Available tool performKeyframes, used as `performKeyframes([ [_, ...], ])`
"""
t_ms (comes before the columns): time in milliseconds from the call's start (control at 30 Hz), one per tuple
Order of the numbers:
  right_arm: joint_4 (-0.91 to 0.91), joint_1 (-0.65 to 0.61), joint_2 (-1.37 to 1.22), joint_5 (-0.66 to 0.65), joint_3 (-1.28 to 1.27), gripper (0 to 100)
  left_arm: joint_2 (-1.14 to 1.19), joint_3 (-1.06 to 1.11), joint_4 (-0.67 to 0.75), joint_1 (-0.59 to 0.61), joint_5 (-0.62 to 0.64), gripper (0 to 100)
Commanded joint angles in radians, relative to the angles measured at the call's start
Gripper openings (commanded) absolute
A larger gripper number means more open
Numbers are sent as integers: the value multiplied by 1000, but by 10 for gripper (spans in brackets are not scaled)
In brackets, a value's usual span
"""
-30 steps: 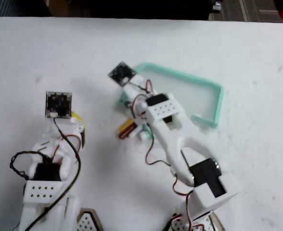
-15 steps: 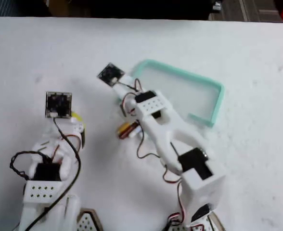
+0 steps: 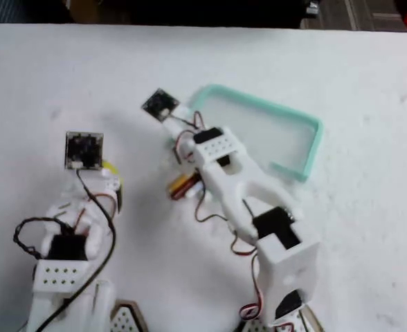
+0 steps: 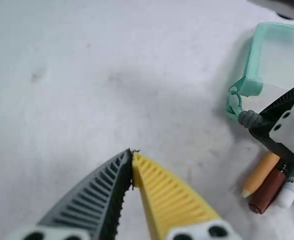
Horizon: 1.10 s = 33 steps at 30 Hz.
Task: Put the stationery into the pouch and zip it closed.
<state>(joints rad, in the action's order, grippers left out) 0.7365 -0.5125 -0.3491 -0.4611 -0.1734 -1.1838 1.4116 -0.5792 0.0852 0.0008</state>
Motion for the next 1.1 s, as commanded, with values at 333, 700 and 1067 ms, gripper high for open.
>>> performKeyframes([
  [333, 31, 2, 48, -12, 37, 26, 2, -32, 29, 1, 3, 27],
  [700, 30, -1, 15, -14, 44, 35, 2, -32, 29, -1, 3, 27],
  [1067, 142, 50, 294, -12, 40, 17, 2, -32, 29, -2, 3, 28],
])
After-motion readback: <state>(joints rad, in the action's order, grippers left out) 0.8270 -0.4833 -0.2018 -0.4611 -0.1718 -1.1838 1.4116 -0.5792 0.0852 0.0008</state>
